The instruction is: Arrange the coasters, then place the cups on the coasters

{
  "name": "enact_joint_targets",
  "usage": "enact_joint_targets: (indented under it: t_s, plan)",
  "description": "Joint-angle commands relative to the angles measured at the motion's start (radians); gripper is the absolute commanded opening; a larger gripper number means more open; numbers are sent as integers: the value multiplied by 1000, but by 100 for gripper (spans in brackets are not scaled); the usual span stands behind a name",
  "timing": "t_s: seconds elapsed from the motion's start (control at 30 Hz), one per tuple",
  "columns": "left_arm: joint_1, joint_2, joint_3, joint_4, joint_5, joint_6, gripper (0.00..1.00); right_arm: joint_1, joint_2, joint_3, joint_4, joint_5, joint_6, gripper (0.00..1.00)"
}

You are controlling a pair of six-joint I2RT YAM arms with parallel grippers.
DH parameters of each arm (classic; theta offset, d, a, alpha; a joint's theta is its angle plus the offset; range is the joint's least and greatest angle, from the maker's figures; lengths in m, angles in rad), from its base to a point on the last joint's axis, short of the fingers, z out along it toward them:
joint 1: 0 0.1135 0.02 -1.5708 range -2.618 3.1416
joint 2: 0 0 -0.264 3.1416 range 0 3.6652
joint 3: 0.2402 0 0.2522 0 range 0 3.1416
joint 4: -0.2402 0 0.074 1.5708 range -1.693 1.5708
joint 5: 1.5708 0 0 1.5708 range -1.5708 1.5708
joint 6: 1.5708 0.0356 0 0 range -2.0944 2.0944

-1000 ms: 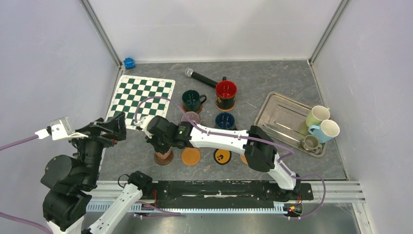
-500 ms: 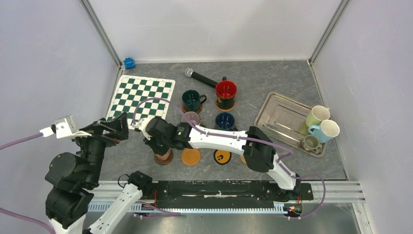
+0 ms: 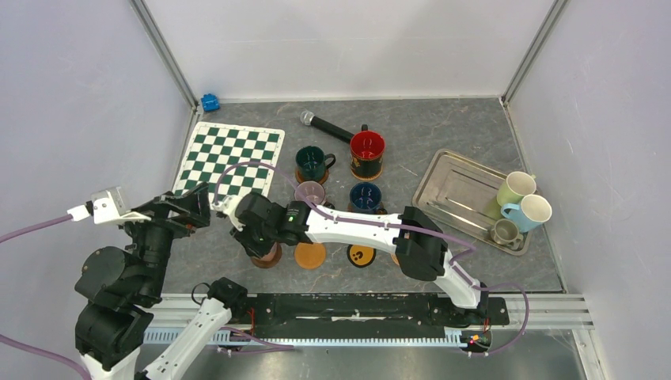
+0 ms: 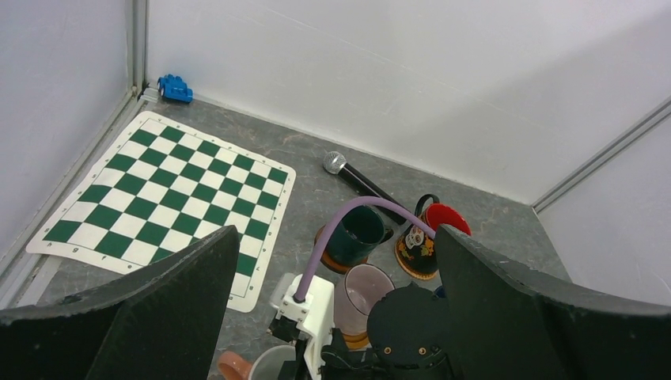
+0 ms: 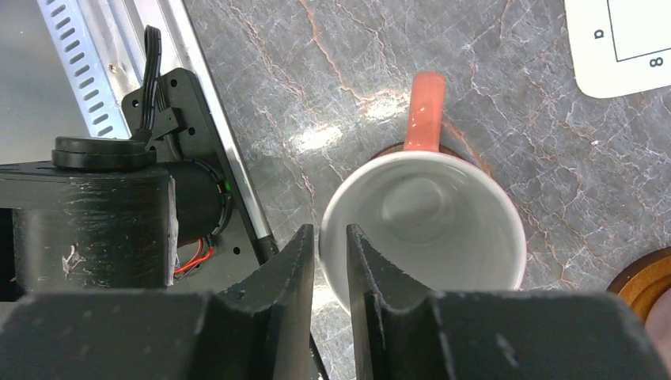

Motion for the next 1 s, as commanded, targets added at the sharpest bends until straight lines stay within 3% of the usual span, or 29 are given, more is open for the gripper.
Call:
enact_joint_targets:
  t_s: [0.0, 0.27, 0.53, 0.8, 0.97]
  plan:
    - [-2, 22, -7, 30, 20, 27, 100, -3, -65, 23, 43, -10, 30, 24]
    - [-3, 53, -47, 37, 55, 29, 100, -114, -249, -125, 95, 91, 71, 29]
    - [-2, 149, -115, 68, 183, 20, 100, -262, -519, -404, 97, 473, 68, 32]
    - [-2, 342, -177, 110, 334, 27, 100, -359, -743, -633, 63, 869, 124, 32]
    - [-2, 446, -207, 124, 366, 51, 100, -483, -834, -742, 29, 964, 130, 31]
